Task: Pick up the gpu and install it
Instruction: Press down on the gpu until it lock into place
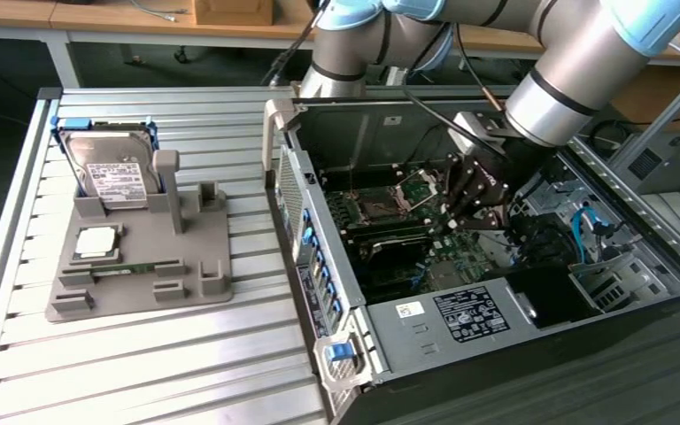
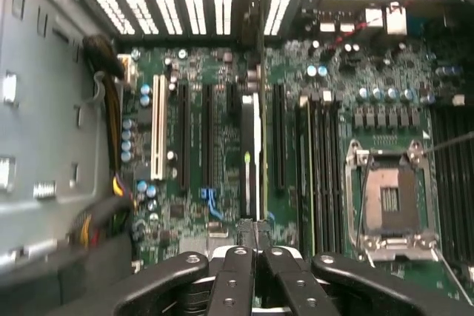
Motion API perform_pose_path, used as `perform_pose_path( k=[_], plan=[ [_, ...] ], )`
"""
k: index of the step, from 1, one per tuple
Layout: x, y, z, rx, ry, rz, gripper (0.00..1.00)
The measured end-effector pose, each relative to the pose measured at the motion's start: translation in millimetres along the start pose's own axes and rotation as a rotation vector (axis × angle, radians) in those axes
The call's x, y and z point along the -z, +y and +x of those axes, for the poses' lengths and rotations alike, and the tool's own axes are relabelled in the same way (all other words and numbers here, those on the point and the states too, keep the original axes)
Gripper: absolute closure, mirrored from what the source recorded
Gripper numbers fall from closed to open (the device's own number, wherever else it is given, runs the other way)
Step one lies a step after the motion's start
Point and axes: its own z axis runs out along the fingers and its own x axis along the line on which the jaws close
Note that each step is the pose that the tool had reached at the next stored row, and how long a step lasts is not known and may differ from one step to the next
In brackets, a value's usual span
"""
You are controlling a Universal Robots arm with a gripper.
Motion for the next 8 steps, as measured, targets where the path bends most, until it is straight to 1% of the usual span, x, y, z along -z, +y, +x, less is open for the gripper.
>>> perform_pose_path(
  k=[2, 8],
  plan=[
    [0.6, -2.9, -0.1, 0.000, 0.0001, -0.0016, 0.89],
    [0.7, -3.1, 0.0, 0.000, 0.0000, -0.0017, 0.89]
  ],
)
